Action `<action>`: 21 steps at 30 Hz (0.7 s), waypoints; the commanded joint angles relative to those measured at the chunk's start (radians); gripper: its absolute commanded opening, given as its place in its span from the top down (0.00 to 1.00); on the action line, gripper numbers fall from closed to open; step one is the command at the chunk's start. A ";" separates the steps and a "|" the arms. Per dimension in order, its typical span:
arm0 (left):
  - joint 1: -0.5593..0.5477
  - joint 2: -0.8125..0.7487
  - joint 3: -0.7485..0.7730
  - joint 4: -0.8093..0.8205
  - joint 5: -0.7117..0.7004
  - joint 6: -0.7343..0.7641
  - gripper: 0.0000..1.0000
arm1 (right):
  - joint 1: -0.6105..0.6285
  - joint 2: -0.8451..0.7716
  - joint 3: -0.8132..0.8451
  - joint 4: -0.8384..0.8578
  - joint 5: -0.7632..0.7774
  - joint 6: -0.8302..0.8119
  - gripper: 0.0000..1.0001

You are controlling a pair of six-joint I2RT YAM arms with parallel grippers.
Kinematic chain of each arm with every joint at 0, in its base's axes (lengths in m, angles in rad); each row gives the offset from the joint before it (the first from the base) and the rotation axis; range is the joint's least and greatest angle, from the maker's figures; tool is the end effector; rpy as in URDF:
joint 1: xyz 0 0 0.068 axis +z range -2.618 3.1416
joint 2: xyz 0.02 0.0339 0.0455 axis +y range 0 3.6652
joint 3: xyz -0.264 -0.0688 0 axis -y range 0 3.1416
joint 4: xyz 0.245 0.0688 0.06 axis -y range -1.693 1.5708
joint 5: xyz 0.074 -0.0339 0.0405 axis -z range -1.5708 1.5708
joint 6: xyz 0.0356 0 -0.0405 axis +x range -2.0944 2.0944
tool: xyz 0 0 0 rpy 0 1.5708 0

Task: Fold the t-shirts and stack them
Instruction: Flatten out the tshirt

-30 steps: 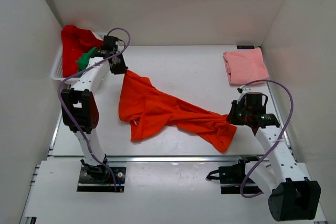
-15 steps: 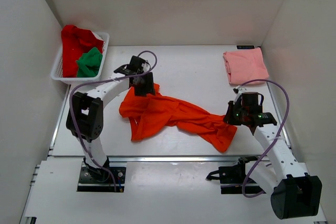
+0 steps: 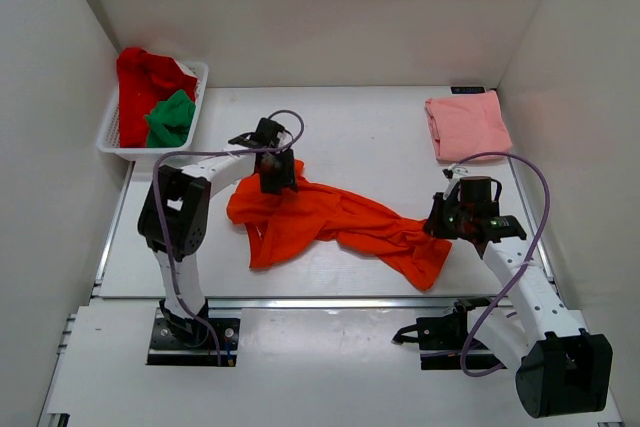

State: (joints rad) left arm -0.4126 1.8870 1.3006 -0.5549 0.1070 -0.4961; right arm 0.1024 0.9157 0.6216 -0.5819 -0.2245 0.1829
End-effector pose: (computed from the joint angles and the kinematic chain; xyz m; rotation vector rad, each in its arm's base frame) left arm 0.3511 -0.1578 0.1794 -0.0834 2.7736 -0.3991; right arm 0.1789 0.0263 0.2257 -0.0013 2.4579 0.4004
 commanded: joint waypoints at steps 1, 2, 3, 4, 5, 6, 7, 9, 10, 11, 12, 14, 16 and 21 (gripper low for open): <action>-0.018 0.041 0.060 -0.016 -0.015 -0.013 0.37 | -0.003 -0.008 -0.008 0.043 -0.012 0.010 1.00; -0.028 0.055 0.071 -0.045 -0.020 -0.013 0.36 | -0.001 -0.006 -0.007 0.044 -0.015 0.006 1.00; -0.028 0.075 0.087 -0.071 -0.015 -0.007 0.38 | 0.000 -0.006 -0.013 0.039 -0.012 0.006 1.00; -0.031 0.083 0.103 -0.077 0.006 0.001 0.49 | 0.000 -0.008 -0.008 0.047 -0.016 0.006 1.00; -0.026 0.084 0.106 -0.083 0.020 -0.001 0.63 | -0.001 -0.005 -0.008 0.044 -0.016 0.003 1.00; -0.026 0.066 0.109 -0.082 0.020 -0.004 0.88 | -0.001 -0.003 -0.003 0.050 -0.016 0.001 1.00; -0.023 0.054 0.115 -0.082 0.020 -0.013 1.00 | -0.003 -0.003 -0.005 0.051 -0.013 0.004 1.00; -0.015 0.012 0.136 -0.097 0.014 -0.019 1.00 | -0.001 0.002 0.013 0.051 -0.013 0.004 1.00; -0.014 -0.015 0.167 -0.102 0.016 -0.018 1.00 | -0.003 -0.003 0.020 0.051 -0.010 0.004 1.00; -0.009 -0.029 0.186 -0.121 0.017 -0.019 1.00 | -0.006 -0.003 0.035 0.056 0.000 0.003 1.00; 0.001 -0.054 0.231 -0.150 0.016 -0.018 1.00 | -0.009 -0.012 0.055 0.057 0.007 0.003 1.00; 0.017 -0.086 0.302 -0.204 0.005 -0.009 1.00 | -0.018 -0.023 0.090 0.073 0.008 0.010 1.00; 0.047 -0.141 0.388 -0.244 0.003 -0.009 1.00 | -0.023 -0.035 0.128 0.085 0.007 0.021 1.00; 0.098 -0.285 0.468 -0.281 0.023 -0.024 1.00 | -0.047 -0.083 0.240 0.122 -0.028 0.050 1.00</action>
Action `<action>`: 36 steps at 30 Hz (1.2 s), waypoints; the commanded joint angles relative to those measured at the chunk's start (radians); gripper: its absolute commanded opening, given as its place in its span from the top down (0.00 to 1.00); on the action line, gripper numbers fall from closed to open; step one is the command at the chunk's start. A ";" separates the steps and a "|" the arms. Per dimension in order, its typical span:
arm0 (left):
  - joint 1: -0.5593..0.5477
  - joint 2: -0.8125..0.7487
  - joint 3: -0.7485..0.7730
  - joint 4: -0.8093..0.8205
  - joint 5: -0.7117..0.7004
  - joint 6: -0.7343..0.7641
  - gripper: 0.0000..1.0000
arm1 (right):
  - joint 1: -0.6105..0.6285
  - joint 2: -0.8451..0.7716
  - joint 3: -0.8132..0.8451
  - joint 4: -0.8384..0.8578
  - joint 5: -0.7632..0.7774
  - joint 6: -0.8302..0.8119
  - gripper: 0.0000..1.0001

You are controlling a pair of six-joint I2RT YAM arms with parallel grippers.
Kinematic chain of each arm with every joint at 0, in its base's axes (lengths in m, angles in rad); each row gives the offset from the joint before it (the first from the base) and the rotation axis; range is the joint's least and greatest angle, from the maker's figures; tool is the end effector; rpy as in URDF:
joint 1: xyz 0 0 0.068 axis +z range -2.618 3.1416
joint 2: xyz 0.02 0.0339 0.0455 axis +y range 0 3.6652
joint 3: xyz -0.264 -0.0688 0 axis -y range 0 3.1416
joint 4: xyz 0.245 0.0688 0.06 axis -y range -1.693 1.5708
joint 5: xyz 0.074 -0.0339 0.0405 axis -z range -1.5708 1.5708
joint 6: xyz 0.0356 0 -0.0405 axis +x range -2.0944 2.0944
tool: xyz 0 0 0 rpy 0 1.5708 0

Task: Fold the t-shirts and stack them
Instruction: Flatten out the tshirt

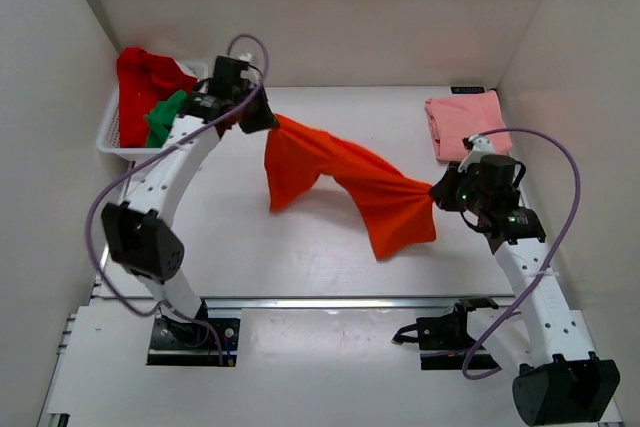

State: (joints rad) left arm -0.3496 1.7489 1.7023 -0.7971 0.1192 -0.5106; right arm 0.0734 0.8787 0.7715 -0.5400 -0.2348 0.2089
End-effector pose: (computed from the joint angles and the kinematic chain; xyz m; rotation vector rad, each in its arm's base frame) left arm 0.3621 -0.1365 0.3402 -0.1431 2.4738 -0.5273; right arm 0.1871 0.0221 0.2847 0.0203 2.2288 0.4156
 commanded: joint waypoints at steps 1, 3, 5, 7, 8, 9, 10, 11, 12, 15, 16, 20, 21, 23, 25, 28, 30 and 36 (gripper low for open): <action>0.047 -0.179 0.083 -0.047 0.023 -0.011 1.00 | -0.030 -0.044 0.095 0.087 -0.023 0.021 1.00; 0.061 -0.215 0.095 -0.059 0.036 -0.002 1.00 | -0.032 -0.056 0.156 0.074 -0.032 0.029 1.00; 0.060 -0.239 0.080 -0.079 0.055 0.004 1.00 | -0.029 -0.035 0.192 0.039 -0.040 0.018 1.00; 0.066 -0.252 0.059 -0.114 0.072 0.014 1.00 | -0.008 -0.020 0.225 -0.024 -0.037 0.014 1.00; 0.058 -0.271 0.048 -0.116 0.076 0.015 1.00 | 0.008 -0.039 0.224 -0.035 -0.029 0.017 1.00; 0.058 -0.287 0.037 -0.117 0.079 0.014 1.00 | 0.029 -0.047 0.223 -0.038 -0.011 0.027 1.00; 0.064 -0.313 0.005 -0.099 0.074 0.011 1.00 | 0.041 -0.072 0.221 -0.041 -0.009 0.032 1.00; 0.075 -0.345 -0.030 -0.067 0.073 0.001 1.00 | 0.040 -0.078 0.216 -0.044 -0.009 0.037 0.99; 0.078 -0.356 -0.065 -0.051 0.077 0.000 1.00 | 0.031 -0.073 0.213 -0.064 -0.015 0.032 1.00; 0.069 -0.313 -0.107 -0.016 0.076 0.006 1.00 | -0.015 -0.031 0.183 -0.078 -0.090 0.004 1.00; 0.060 -0.293 -0.131 -0.014 0.071 0.012 0.99 | -0.017 -0.011 0.148 -0.066 -0.101 0.007 1.00; 0.024 -0.164 -0.239 0.044 0.106 0.024 0.82 | 0.051 0.012 0.052 -0.008 -0.063 0.030 1.00; 0.024 -0.145 -0.289 0.083 0.120 0.009 0.69 | 0.052 0.023 0.039 0.004 -0.064 0.032 1.00; 0.012 -0.138 -0.357 0.137 0.134 0.003 0.68 | 0.057 0.045 0.003 0.028 -0.077 0.033 1.00; -0.006 -0.143 -0.407 0.167 0.116 -0.012 1.00 | 0.054 0.052 -0.017 0.037 -0.084 0.030 1.00; 0.000 -0.135 -0.417 0.180 0.126 -0.014 1.00 | 0.045 0.065 -0.049 0.063 -0.089 0.032 1.00; -0.003 -0.134 -0.420 0.174 0.111 -0.013 1.00 | 0.040 0.071 -0.063 0.075 -0.100 0.032 1.00; 0.014 -0.089 -0.431 0.231 0.085 0.010 0.72 | 0.037 0.072 -0.083 0.097 -0.103 0.035 1.00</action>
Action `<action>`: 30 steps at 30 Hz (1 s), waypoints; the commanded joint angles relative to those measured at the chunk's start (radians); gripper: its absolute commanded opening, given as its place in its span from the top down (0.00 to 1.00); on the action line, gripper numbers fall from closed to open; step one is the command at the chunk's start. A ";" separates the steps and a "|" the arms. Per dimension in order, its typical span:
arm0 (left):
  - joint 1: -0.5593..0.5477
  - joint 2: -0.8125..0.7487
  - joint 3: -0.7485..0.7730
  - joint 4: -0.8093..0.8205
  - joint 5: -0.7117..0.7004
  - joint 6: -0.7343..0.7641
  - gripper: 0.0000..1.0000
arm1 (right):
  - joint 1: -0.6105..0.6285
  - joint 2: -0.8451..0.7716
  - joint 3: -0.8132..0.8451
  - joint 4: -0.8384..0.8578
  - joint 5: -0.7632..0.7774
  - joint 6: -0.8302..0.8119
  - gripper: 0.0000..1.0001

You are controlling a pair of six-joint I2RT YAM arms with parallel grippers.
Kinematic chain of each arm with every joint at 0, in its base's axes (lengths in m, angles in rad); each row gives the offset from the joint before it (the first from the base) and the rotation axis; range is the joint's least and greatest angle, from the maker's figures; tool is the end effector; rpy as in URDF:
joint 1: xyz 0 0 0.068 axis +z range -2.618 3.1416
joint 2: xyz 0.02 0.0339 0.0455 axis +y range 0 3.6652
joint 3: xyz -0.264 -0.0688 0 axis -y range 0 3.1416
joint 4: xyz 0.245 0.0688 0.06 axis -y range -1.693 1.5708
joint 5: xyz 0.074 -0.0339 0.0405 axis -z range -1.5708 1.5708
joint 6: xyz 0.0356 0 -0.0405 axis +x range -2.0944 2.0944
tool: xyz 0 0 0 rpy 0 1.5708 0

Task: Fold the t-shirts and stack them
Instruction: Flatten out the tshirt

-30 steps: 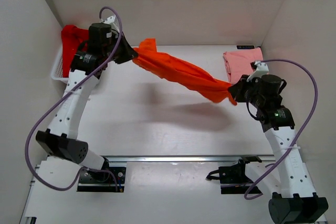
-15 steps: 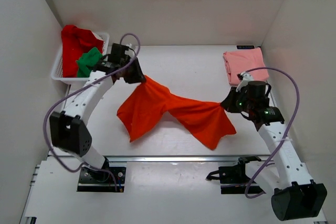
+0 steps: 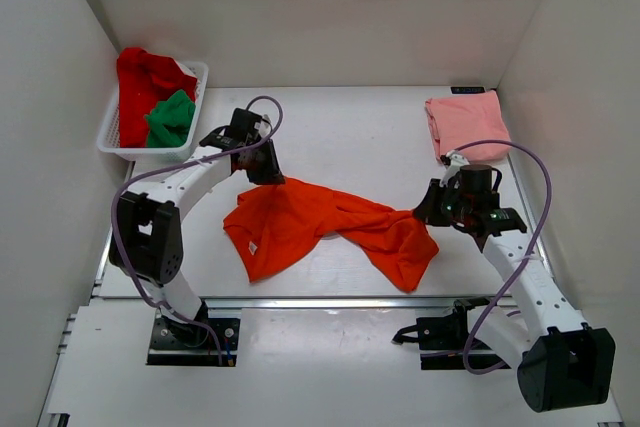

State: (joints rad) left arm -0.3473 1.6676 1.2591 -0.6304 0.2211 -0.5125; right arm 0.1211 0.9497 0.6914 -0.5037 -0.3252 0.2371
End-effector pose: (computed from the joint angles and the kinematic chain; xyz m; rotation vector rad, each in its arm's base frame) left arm 0.3258 -0.1262 0.2403 -0.1409 2.6882 -0.5770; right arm 0.1937 0.0350 0.2492 -0.0284 2.3493 0.5570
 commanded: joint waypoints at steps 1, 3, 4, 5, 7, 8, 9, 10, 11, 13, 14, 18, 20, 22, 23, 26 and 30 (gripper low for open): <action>0.008 0.000 0.010 0.075 -0.031 0.011 0.69 | -0.011 0.004 -0.006 0.062 -0.020 0.008 1.00; 0.013 0.038 0.049 0.074 -0.052 0.028 0.60 | -0.011 0.007 -0.013 0.065 -0.018 0.011 1.00; 0.007 0.066 0.055 0.069 -0.068 0.035 0.58 | -0.012 0.006 -0.010 0.059 -0.023 0.008 1.00; 0.005 0.089 0.071 0.063 -0.062 0.037 0.57 | -0.014 0.008 -0.010 0.068 -0.020 0.005 1.00; 0.002 0.125 0.092 0.055 -0.091 0.043 0.57 | -0.018 0.017 -0.015 0.076 -0.025 0.011 1.00; 0.002 0.138 0.091 0.049 -0.098 0.046 0.57 | -0.020 0.018 -0.015 0.076 -0.029 0.008 1.00; 0.007 0.153 0.085 0.054 -0.100 0.048 0.57 | -0.023 0.021 -0.019 0.077 -0.032 0.008 1.00; 0.004 0.158 0.086 0.054 -0.107 0.046 0.57 | -0.027 0.026 -0.015 0.082 -0.035 0.004 1.00; 0.008 0.162 0.077 0.061 -0.106 0.045 0.57 | -0.026 0.027 -0.018 0.080 -0.035 0.008 1.00; 0.008 0.172 0.066 0.063 -0.103 0.043 0.57 | -0.024 0.034 -0.020 0.086 -0.037 0.001 1.00; 0.002 0.172 0.063 0.058 -0.101 0.043 0.58 | -0.024 0.037 -0.024 0.086 -0.035 0.005 1.00; -0.002 0.164 0.053 0.074 -0.098 0.031 0.72 | -0.021 0.046 -0.027 0.094 -0.038 0.007 1.00; -0.004 0.146 0.059 0.077 -0.085 0.023 0.75 | -0.017 0.047 -0.026 0.091 -0.035 0.007 1.00; -0.009 0.129 0.071 0.064 -0.065 0.026 0.74 | -0.009 0.043 -0.020 0.094 -0.035 0.008 1.00; -0.009 0.117 0.078 0.058 -0.057 0.023 0.74 | -0.014 0.041 -0.021 0.094 -0.031 0.010 1.00; -0.018 0.106 0.100 0.018 -0.037 0.013 0.76 | -0.014 0.040 -0.021 0.088 -0.025 0.007 1.00; -0.022 0.040 0.099 -0.006 -0.020 0.006 0.97 | -0.009 0.029 -0.013 0.073 -0.018 0.007 1.00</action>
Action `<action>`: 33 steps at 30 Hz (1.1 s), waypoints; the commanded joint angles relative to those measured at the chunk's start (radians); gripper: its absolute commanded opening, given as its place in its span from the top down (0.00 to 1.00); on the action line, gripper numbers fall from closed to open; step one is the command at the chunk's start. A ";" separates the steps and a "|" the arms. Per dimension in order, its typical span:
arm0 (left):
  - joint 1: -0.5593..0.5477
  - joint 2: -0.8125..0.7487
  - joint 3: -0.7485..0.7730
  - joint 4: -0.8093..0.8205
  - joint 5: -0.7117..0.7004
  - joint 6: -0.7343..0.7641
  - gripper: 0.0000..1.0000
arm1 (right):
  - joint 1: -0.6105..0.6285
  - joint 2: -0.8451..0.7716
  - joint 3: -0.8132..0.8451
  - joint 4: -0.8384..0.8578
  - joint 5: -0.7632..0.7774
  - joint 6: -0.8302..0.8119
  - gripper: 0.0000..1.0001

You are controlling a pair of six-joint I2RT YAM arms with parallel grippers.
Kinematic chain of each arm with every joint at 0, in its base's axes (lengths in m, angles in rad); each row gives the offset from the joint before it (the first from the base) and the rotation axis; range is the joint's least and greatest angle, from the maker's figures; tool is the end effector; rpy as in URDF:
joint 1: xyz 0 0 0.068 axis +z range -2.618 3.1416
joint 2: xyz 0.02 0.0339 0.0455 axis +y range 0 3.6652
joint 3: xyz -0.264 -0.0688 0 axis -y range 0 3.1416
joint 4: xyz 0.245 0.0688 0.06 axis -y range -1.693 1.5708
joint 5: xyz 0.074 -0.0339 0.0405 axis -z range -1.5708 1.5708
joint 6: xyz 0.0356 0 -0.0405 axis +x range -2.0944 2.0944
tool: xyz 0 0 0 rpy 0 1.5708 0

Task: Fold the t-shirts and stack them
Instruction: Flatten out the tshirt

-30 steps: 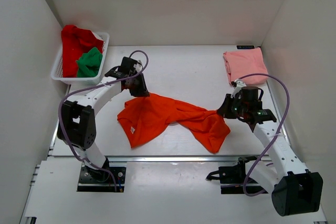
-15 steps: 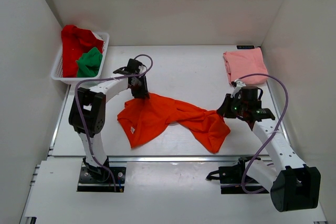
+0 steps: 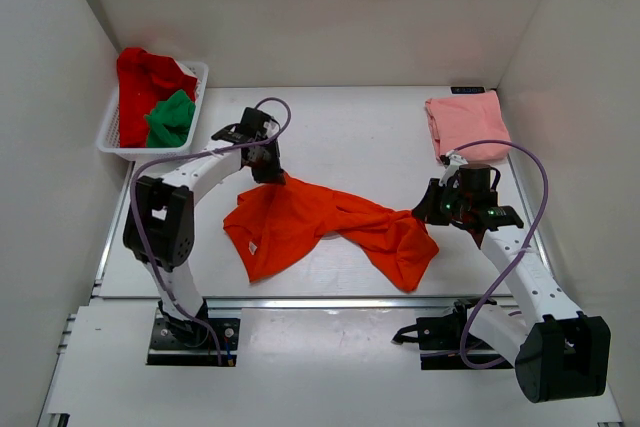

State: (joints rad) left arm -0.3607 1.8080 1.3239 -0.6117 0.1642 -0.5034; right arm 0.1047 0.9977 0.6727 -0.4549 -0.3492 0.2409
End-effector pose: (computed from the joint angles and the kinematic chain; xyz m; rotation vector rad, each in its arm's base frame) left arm 0.3504 -0.1384 0.2121 -0.1408 2.7348 -0.4821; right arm 0.2022 0.0335 0.2384 -0.0128 2.3648 0.5791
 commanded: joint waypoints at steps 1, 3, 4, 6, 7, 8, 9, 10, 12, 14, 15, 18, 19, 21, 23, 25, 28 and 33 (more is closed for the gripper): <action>0.000 -0.125 0.040 -0.037 0.037 -0.004 1.00 | 0.007 -0.025 0.010 0.021 0.003 0.008 1.00; -0.006 -0.151 0.050 -0.058 0.038 -0.004 1.00 | 0.007 -0.031 0.019 0.010 0.010 0.003 1.00; -0.004 -0.180 0.061 -0.063 0.034 0.005 1.00 | 0.007 -0.043 0.030 0.001 0.021 0.001 1.00; 0.000 -0.270 0.078 -0.066 0.020 -0.010 1.00 | 0.004 -0.069 0.057 0.008 0.026 -0.009 1.00; 0.008 -0.295 0.083 -0.041 0.015 -0.026 1.00 | -0.011 -0.074 0.083 0.001 0.024 -0.012 1.00; 0.020 -0.364 0.086 0.010 0.009 -0.036 1.00 | -0.019 -0.096 0.100 0.008 0.019 -0.021 1.00; 0.025 -0.437 0.093 0.030 0.002 -0.067 1.00 | -0.032 -0.109 0.149 0.009 0.007 -0.025 1.00; 0.043 -0.481 0.101 0.070 -0.008 -0.072 1.00 | -0.049 -0.114 0.204 0.009 -0.003 -0.031 1.00; 0.072 -0.585 0.165 0.104 -0.028 -0.098 1.00 | -0.062 -0.154 0.284 0.006 -0.011 -0.043 0.99; 0.104 -0.633 0.234 0.124 -0.040 -0.096 1.00 | -0.060 -0.172 0.388 0.001 -0.023 -0.069 1.00; 0.120 -0.653 0.285 0.115 -0.041 -0.095 1.00 | -0.060 -0.174 0.421 -0.008 -0.027 -0.072 1.00; 0.158 -0.688 0.418 0.090 -0.025 -0.099 1.00 | -0.045 -0.192 0.516 -0.040 -0.060 -0.129 1.00; 0.160 -0.687 0.470 0.075 -0.017 -0.099 1.00 | -0.051 -0.198 0.556 -0.054 -0.082 -0.140 1.00; 0.160 -0.685 0.549 0.044 -0.017 -0.096 1.00 | -0.059 -0.199 0.617 -0.099 -0.088 -0.160 1.00; 0.155 -0.699 0.589 0.024 -0.005 -0.099 1.00 | -0.077 -0.191 0.680 -0.139 -0.102 -0.193 1.00; 0.160 -0.704 0.607 0.021 -0.006 -0.110 1.00 | -0.065 -0.192 0.718 -0.165 -0.097 -0.192 1.00; 0.157 -0.707 0.580 0.033 0.000 -0.113 1.00 | -0.068 -0.168 0.722 -0.176 -0.134 -0.184 1.00; 0.172 -0.674 0.451 0.047 0.044 -0.116 1.00 | -0.063 -0.095 0.566 -0.191 -0.198 -0.134 1.00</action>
State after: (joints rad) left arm -0.2085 1.0786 1.8439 -0.5449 0.1905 -0.6121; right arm 0.0452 0.8230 1.3190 -0.5842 -0.5110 0.0868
